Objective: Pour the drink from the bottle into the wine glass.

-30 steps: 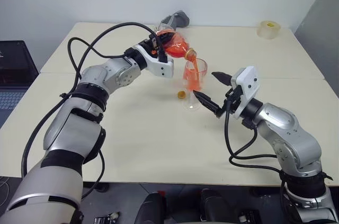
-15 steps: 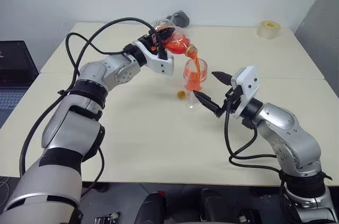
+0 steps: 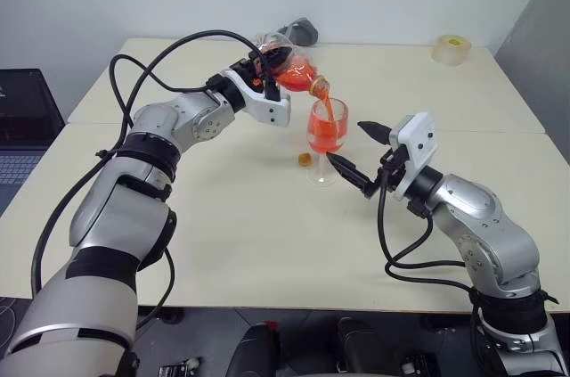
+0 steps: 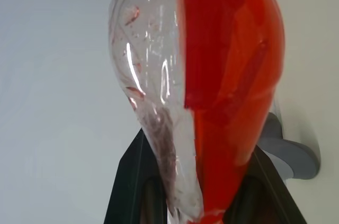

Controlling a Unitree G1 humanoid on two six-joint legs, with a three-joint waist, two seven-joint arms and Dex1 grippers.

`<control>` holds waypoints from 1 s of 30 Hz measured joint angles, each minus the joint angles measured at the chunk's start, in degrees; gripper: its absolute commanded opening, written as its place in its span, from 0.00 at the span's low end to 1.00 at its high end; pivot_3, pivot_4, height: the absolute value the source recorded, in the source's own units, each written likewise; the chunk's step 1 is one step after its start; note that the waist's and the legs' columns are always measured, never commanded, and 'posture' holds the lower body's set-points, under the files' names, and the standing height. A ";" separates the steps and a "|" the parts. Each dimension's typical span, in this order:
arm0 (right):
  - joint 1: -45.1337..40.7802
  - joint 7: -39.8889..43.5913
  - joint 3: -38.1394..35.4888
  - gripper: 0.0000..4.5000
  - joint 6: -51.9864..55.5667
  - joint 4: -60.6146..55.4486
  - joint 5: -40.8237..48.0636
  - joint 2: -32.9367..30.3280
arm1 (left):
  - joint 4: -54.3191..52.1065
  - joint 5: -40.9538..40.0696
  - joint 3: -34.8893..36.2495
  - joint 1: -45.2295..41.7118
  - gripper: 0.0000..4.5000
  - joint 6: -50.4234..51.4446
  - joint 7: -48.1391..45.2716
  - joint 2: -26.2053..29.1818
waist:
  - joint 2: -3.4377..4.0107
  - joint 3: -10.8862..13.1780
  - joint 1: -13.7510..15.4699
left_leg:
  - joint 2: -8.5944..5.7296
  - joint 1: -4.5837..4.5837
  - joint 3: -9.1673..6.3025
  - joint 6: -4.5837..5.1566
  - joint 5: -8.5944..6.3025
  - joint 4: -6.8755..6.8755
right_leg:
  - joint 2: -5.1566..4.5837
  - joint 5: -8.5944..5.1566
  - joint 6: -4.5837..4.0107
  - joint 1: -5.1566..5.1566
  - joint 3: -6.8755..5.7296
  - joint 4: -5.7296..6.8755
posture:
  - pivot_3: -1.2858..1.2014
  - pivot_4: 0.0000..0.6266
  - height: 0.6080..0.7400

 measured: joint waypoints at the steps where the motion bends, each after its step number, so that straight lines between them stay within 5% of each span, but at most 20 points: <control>1: 0.00 0.00 -0.02 1.00 0.00 0.00 0.01 0.00 | 0.01 0.00 0.00 -0.02 0.17 0.04 0.00 0.00 | 0.00 0.00 0.00 | 0.00 0.00 0.00 0.00 0.00 0.00 | 0.00 0.00 0.00 0.00 0.01 0.00 | 0.52 0.24 1.00; 30: -0.16 -0.02 -0.26 1.00 -0.72 0.11 -0.03 0.61 | 0.18 -6.36 1.37 0.54 0.17 0.34 -6.23 -1.65 | 0.00 -0.01 -0.07 | 0.01 0.03 0.04 0.00 0.00 0.02 | 0.00 0.00 0.00 -0.01 0.04 0.05 | 0.52 0.24 1.00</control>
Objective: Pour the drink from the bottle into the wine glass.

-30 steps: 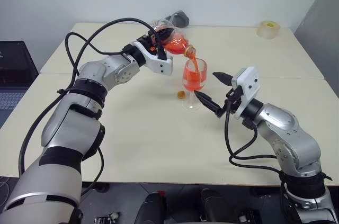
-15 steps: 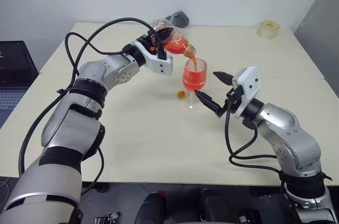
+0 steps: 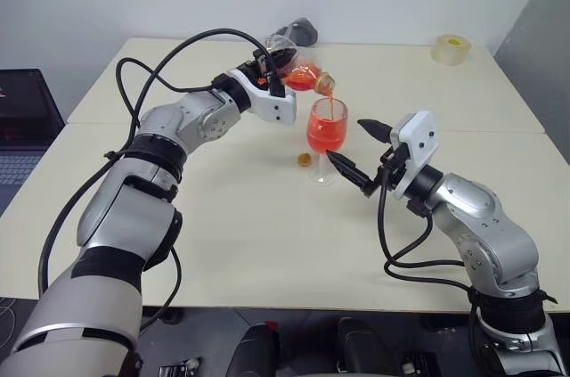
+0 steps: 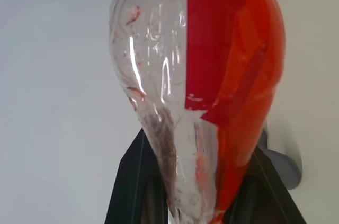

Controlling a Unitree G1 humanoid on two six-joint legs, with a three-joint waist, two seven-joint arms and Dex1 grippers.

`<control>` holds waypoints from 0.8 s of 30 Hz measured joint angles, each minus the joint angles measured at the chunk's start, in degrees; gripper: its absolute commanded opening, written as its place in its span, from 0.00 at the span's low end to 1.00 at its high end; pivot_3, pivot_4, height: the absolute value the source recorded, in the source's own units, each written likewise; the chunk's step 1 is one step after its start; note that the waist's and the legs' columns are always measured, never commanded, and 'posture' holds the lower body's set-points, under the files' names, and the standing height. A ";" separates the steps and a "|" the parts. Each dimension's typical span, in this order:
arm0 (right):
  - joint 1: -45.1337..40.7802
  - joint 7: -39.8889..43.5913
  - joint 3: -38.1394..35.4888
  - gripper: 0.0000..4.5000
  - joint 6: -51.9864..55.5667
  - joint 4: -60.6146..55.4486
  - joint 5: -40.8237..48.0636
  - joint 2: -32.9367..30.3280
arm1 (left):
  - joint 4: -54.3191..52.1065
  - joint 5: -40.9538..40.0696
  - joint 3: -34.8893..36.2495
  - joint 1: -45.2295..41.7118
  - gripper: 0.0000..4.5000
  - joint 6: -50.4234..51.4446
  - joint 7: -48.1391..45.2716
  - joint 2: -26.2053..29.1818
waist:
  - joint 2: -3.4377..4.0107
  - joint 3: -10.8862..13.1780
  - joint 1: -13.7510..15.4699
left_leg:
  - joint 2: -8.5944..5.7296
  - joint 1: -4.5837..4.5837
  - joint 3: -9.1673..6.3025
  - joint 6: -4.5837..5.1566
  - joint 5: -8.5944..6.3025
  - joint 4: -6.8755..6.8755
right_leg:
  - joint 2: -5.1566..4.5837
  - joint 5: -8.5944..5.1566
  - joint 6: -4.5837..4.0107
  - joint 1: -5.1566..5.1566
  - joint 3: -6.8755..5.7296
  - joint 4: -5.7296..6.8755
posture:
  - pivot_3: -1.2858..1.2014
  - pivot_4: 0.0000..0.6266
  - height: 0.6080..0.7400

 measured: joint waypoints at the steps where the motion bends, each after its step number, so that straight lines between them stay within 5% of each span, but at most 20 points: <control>1: 0.00 0.02 0.00 1.00 -0.05 0.11 0.00 0.00 | 0.00 -0.72 0.28 0.25 0.17 0.07 -0.61 0.00 | 0.00 0.00 0.00 | 0.00 0.00 0.00 0.00 0.00 0.00 | 0.00 0.00 0.00 0.00 -0.01 0.00 | 0.52 0.24 1.00; 10: 1.48 2.78 -0.10 1.00 -1.18 0.14 0.27 -2.49 | -2.88 -17.01 9.92 7.27 0.17 4.04 -14.18 -3.53 | 0.00 0.00 0.01 | -0.01 -0.03 0.00 0.00 0.00 0.08 | -0.01 0.00 0.00 0.00 0.00 0.01 | 0.52 0.24 1.00; 17: 2.94 8.11 -1.81 1.00 1.56 -3.69 6.66 -7.09 | -17.15 -35.62 20.94 16.84 0.17 18.90 -27.40 -7.94 | -0.02 -0.03 -0.13 | 0.05 -0.01 -0.04 0.00 0.00 0.10 | 0.00 0.00 -0.01 0.00 0.02 0.05 | 0.52 0.24 1.00; 24: 0.94 7.78 2.33 1.00 3.48 -5.70 7.26 -5.64 | -30.46 -46.56 29.39 27.64 0.17 34.81 -29.90 -9.06 | -0.01 -0.09 -0.38 | 0.07 0.03 -0.08 0.00 0.00 0.10 | 0.02 0.00 -0.01 0.01 0.09 0.07 | 0.52 0.24 1.00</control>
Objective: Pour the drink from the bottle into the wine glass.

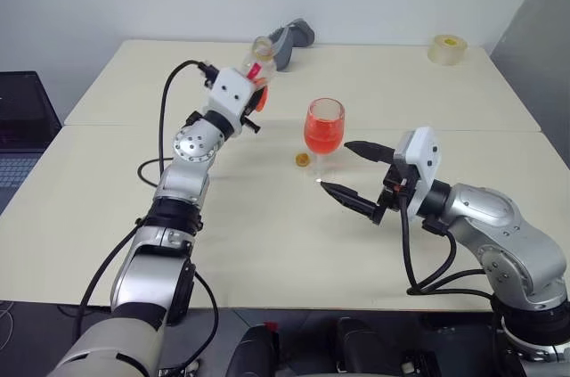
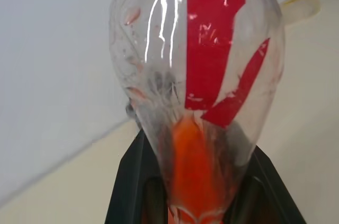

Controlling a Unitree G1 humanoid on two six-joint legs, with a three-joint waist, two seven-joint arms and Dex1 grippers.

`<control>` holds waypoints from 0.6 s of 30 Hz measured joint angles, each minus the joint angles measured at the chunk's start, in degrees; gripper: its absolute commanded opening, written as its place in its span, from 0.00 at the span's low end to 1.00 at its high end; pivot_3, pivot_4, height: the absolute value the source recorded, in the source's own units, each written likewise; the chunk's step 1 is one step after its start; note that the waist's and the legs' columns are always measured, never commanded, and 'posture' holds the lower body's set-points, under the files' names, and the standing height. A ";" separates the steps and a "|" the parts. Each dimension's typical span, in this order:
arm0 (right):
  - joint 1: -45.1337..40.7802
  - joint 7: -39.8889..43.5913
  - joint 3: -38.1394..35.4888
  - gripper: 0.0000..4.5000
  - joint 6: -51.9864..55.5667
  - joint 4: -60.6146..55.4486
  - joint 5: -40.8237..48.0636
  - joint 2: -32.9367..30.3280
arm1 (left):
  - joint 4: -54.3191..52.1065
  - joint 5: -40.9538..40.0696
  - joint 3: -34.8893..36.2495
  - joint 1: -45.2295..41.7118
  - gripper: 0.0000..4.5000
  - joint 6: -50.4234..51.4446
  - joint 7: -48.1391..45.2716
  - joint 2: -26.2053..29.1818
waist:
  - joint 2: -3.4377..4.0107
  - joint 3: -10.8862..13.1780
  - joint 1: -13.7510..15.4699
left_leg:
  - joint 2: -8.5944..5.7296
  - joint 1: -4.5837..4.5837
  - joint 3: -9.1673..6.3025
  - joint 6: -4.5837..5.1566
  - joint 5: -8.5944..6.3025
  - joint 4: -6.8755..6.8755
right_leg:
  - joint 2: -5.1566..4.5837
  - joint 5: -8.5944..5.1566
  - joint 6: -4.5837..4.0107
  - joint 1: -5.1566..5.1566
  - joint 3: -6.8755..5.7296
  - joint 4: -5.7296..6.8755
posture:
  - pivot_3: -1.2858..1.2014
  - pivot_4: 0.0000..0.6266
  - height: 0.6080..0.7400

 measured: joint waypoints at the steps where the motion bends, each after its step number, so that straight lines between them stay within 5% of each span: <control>1: -0.31 -0.13 1.29 1.00 -0.75 0.24 -1.10 0.46 | -0.57 -1.26 1.10 1.51 0.17 1.07 0.00 -0.10 | 0.00 -0.01 0.08 | 0.00 -0.01 -0.03 0.00 0.00 0.02 | 0.00 0.00 0.00 0.01 0.00 -0.01 | 0.52 0.24 1.00; 7: -0.60 0.13 7.23 1.00 -3.59 3.16 -6.19 1.03 | 0.76 -4.10 6.19 8.03 0.17 3.52 1.89 -0.17 | -0.04 -0.02 0.62 | -0.04 -0.11 -0.16 0.00 0.00 0.25 | -0.04 0.00 0.00 0.06 -0.06 -0.02 | 0.52 0.24 1.00; 18: -4.28 1.67 11.87 1.00 -4.46 7.89 -9.53 3.71 | 13.98 -8.10 11.45 5.16 0.17 -1.12 1.11 -1.60 | -0.11 -0.07 0.59 | -0.06 -0.10 -0.20 0.00 -0.01 0.28 | -0.05 0.00 0.00 0.11 -0.14 -0.01 | 0.52 0.24 1.00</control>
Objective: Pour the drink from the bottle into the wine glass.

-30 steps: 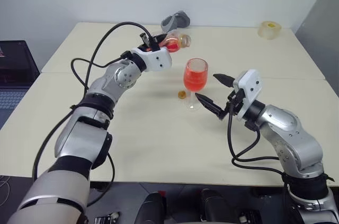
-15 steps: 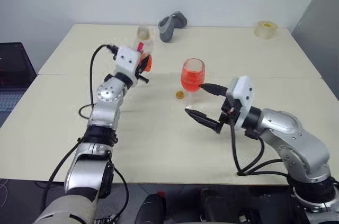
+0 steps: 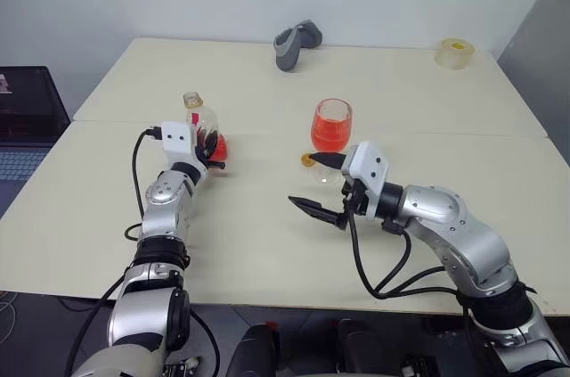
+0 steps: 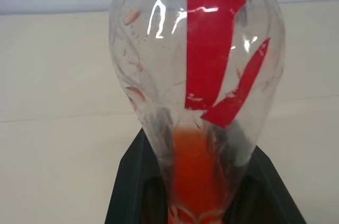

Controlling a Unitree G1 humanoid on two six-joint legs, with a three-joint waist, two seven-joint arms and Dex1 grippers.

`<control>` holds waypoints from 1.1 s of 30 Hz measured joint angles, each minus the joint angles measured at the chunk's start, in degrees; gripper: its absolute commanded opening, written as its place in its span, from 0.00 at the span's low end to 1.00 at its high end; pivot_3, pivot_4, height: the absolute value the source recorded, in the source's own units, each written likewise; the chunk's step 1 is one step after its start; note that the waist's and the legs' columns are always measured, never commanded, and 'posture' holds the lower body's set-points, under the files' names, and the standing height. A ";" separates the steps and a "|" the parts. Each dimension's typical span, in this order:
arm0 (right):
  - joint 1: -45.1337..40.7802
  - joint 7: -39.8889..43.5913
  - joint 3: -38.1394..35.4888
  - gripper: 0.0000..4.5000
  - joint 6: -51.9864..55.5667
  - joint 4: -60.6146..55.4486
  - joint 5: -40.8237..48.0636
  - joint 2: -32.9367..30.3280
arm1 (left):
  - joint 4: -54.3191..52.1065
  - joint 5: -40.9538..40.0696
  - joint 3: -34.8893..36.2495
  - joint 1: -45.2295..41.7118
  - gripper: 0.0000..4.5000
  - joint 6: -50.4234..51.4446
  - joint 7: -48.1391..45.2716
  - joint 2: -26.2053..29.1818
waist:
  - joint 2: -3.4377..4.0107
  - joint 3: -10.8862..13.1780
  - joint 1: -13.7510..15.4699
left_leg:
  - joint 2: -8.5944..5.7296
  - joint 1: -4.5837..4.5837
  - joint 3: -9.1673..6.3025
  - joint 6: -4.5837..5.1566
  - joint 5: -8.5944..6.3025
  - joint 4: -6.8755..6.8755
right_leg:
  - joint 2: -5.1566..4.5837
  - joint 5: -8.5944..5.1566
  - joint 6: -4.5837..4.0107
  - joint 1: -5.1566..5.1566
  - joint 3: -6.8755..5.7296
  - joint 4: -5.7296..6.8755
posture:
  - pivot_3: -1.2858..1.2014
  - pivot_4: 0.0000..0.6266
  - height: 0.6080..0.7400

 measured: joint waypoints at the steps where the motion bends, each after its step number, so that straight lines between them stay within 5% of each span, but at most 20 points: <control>1: -0.22 0.15 0.07 1.00 0.00 0.36 -0.17 0.21 | 1.59 0.02 0.00 -0.88 0.17 -1.09 -0.48 0.08 | 0.00 0.00 0.00 | 0.00 0.00 0.00 0.00 0.00 0.00 | 0.00 0.00 0.00 0.00 0.00 0.00 | 0.52 0.24 1.00; 2: -0.37 0.21 0.07 1.00 -0.01 0.55 -0.27 0.27 | 3.05 0.01 0.02 -1.46 0.17 -1.93 -0.88 0.20 | 0.00 0.00 -0.02 | -0.01 0.00 0.02 0.00 0.00 0.00 | 0.00 0.00 0.00 0.00 -0.01 0.00 | 0.52 0.24 1.00; 9: -0.34 0.74 0.06 1.00 0.51 0.50 -0.49 0.30 | 7.05 -0.46 0.88 -2.11 0.68 -5.11 -3.02 0.35 | 0.00 -0.01 -0.18 | 0.01 0.02 0.01 0.00 0.00 -0.04 | 0.01 0.00 0.00 -0.01 0.00 0.01 | 0.52 0.24 1.00; 14: 2.30 1.10 -0.91 1.00 2.82 -2.26 1.53 -0.63 | -1.96 -0.71 0.58 5.42 1.00 -4.85 -4.10 -0.04 | 0.00 -0.01 -0.23 | 0.04 0.02 0.01 0.00 0.00 -0.07 | -0.01 0.00 -0.01 -0.03 0.08 0.00 | 0.52 0.24 1.00; 21: 8.67 -1.17 -11.50 1.00 9.12 -9.02 11.03 -0.66 | -20.63 -0.42 -0.53 15.57 1.00 1.46 -3.91 0.87 | -0.06 -0.05 -0.15 | 0.04 0.02 0.00 0.00 -0.01 -0.11 | -0.02 0.00 0.00 0.02 0.12 -0.04 | 0.52 0.24 1.00; 25: 16.94 -3.62 -16.30 1.00 6.96 -8.37 8.82 -2.55 | -34.40 1.07 -0.23 24.35 1.00 7.49 0.13 1.77 | -0.06 -0.07 -0.09 | 0.04 0.10 0.04 0.01 -0.02 -0.19 | -0.04 0.00 0.00 0.05 0.15 -0.03 | 0.52 0.24 1.00; 33: 21.58 -18.79 -25.26 1.00 -15.85 10.45 -4.10 9.03 | -47.69 3.69 2.17 33.83 1.00 15.03 8.39 0.29 | -0.03 -0.19 -0.09 | 0.05 0.20 0.15 0.00 -0.01 -0.33 | -0.02 0.00 -0.01 0.04 0.23 -0.02 | 0.52 0.24 1.00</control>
